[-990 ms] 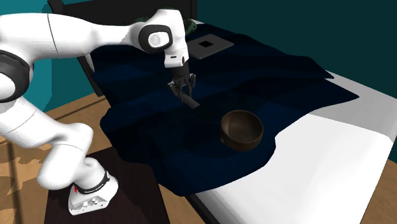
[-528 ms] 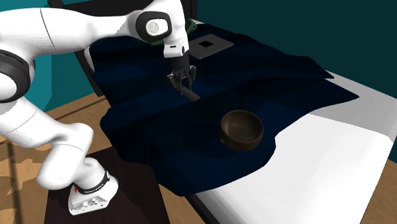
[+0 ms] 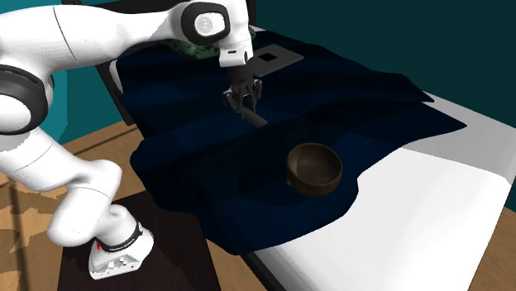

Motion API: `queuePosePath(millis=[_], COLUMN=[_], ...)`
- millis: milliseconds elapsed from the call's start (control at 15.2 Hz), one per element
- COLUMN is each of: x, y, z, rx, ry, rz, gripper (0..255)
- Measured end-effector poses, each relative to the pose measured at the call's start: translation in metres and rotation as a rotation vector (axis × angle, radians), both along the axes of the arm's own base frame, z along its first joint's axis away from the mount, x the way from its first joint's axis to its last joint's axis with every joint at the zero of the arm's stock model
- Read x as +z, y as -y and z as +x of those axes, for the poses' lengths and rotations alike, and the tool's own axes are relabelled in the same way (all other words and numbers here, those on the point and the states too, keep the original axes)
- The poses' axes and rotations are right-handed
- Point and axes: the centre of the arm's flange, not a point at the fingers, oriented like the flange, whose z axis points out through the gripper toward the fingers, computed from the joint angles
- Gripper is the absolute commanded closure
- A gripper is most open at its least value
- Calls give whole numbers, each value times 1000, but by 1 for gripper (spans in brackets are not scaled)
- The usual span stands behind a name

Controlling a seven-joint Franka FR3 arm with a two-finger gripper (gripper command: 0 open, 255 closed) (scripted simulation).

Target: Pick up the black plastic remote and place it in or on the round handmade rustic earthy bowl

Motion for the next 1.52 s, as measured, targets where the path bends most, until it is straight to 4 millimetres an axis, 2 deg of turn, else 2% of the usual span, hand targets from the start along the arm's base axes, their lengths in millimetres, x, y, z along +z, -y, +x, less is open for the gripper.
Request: queuePosePath(millis=[1122,1254,1518], x=[-6,-14,-27], y=[188,209,220], z=[115,128,136], rx=[0,0,0], ry=[0,0,-1], rz=[0,0,0], gripper=[255,255,255])
